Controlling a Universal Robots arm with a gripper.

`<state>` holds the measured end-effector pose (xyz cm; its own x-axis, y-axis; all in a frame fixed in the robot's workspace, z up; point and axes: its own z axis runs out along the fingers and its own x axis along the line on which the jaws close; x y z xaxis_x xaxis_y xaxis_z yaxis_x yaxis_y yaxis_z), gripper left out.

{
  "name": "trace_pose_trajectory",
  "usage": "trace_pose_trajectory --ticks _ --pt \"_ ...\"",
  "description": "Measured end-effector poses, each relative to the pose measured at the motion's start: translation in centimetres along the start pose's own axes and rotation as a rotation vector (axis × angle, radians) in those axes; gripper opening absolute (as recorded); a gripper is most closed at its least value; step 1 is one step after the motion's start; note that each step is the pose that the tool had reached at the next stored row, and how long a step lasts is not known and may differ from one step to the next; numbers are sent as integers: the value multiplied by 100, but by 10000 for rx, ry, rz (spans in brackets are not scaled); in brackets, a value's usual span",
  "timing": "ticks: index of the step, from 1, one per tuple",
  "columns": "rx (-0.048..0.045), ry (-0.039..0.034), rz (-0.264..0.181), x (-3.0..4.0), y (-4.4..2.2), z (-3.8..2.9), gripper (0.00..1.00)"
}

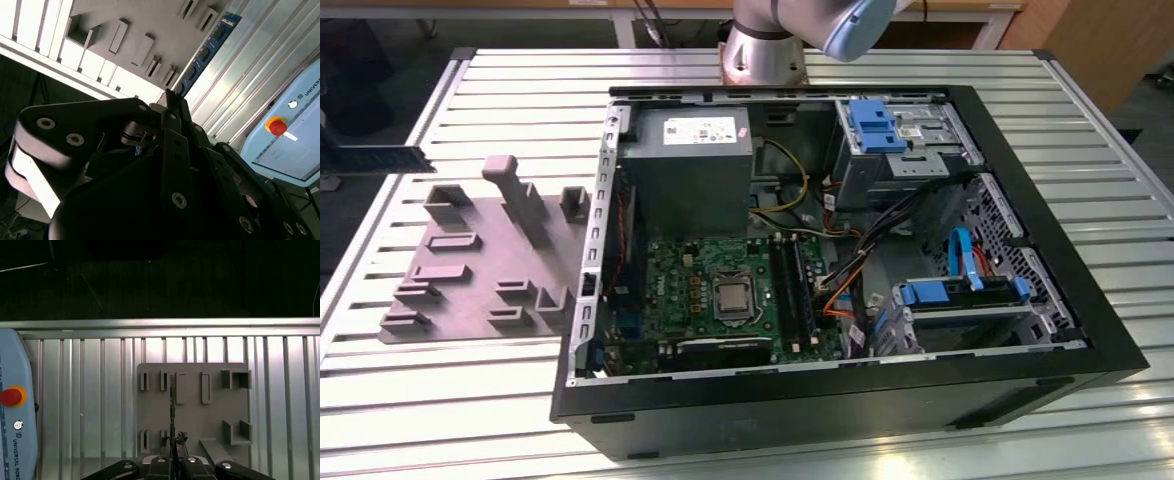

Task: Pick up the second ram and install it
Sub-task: 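Pick up the second ram and move it above second insertion slot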

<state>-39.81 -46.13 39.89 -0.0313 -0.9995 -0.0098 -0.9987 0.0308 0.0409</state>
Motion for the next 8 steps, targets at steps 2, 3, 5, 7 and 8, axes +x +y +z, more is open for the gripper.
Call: trace_pose_trajectory --ticks 2,3,5,7,8 --pt "0 -1 1 -1 4 -79 14" --pt "0 -1 1 -2 5 -121 14" --pt "0 0 1 -2 8 -183 14" --pt "0 0 1 -3 9 -216 14" --pt "1 -1 2 -3 10 -216 14"
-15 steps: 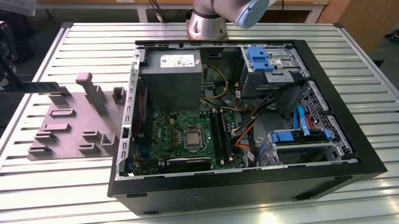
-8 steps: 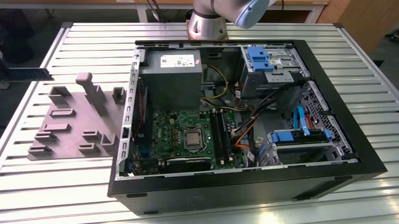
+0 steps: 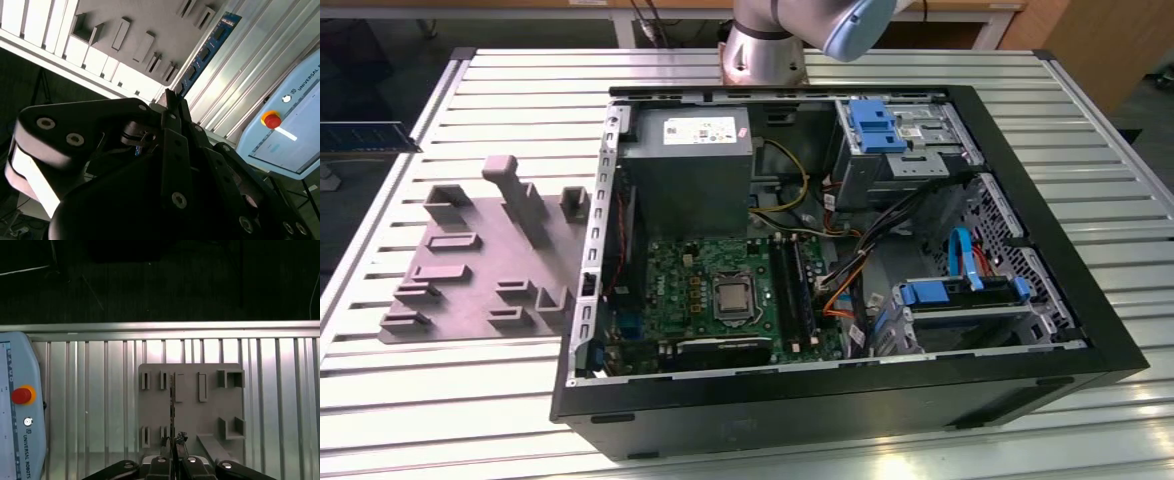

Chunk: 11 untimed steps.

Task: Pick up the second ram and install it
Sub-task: 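Pick up the second ram and move it above second insertion slot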

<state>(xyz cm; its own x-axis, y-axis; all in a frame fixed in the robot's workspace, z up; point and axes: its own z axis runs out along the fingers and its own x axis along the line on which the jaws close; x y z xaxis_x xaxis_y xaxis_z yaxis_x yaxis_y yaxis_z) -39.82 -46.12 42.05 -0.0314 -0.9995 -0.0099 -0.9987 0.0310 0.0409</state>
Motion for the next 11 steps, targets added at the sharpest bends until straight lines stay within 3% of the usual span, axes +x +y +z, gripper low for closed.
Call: trace_pose_trajectory --ticks 7,11 --pt "-1 1 0 -1 -1 -4 14" --pt "-1 1 0 -2 -38 -5 14"
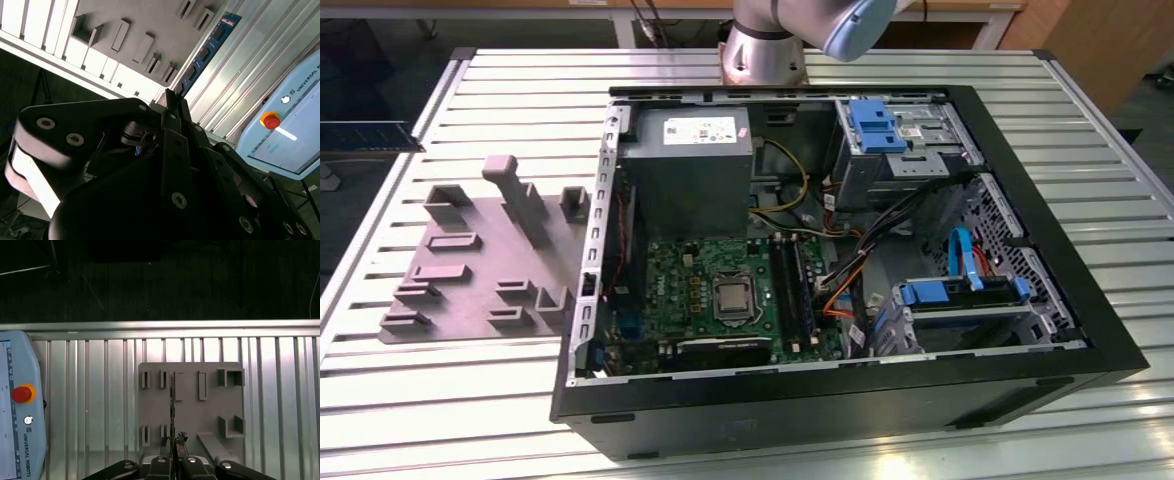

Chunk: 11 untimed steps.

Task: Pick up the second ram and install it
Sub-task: 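Pick up the second ram and move it above second insertion slot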

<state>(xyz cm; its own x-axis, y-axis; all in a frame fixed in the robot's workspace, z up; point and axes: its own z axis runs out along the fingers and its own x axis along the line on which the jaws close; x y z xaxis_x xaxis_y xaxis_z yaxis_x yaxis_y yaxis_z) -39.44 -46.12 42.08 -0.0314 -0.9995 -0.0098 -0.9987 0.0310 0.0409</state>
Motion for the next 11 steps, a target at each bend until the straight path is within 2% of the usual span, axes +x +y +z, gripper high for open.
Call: trace_pose_trajectory --ticks 6,11 --pt "0 0 0 -3 -107 -4 14" --pt "0 0 0 -4 -152 -6 14"
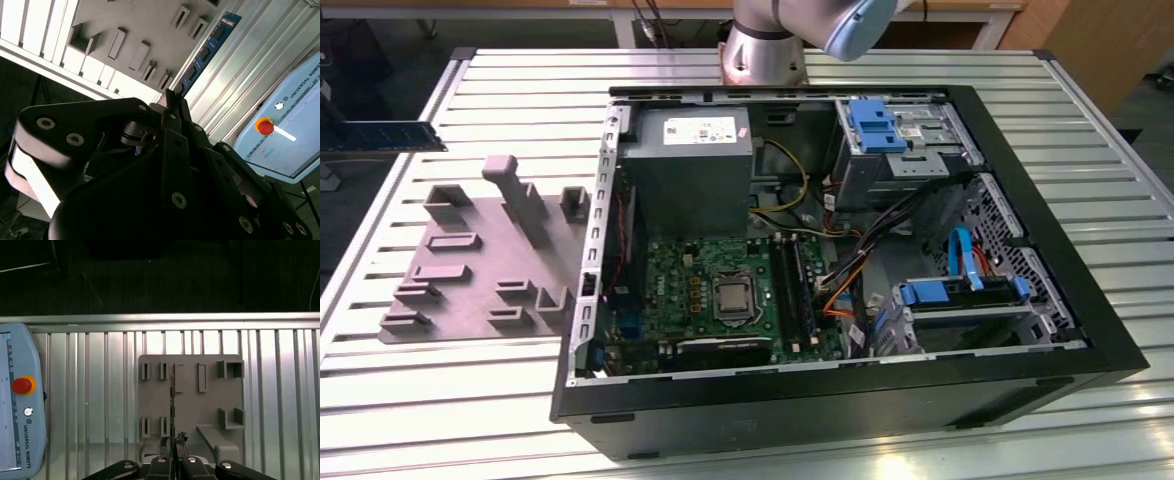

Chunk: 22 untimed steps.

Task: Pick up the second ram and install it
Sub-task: 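Pick up the second ram and move it above second insertion slot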

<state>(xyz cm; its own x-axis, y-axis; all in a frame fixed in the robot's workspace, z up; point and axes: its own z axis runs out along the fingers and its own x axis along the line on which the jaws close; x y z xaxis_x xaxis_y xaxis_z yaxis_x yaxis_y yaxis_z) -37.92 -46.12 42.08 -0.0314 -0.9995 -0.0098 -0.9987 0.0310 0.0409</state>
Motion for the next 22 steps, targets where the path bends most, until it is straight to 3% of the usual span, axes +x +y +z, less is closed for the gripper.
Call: trace_pose_trajectory --ticks 22 --pt "0 0 0 -9 -278 -11 14"
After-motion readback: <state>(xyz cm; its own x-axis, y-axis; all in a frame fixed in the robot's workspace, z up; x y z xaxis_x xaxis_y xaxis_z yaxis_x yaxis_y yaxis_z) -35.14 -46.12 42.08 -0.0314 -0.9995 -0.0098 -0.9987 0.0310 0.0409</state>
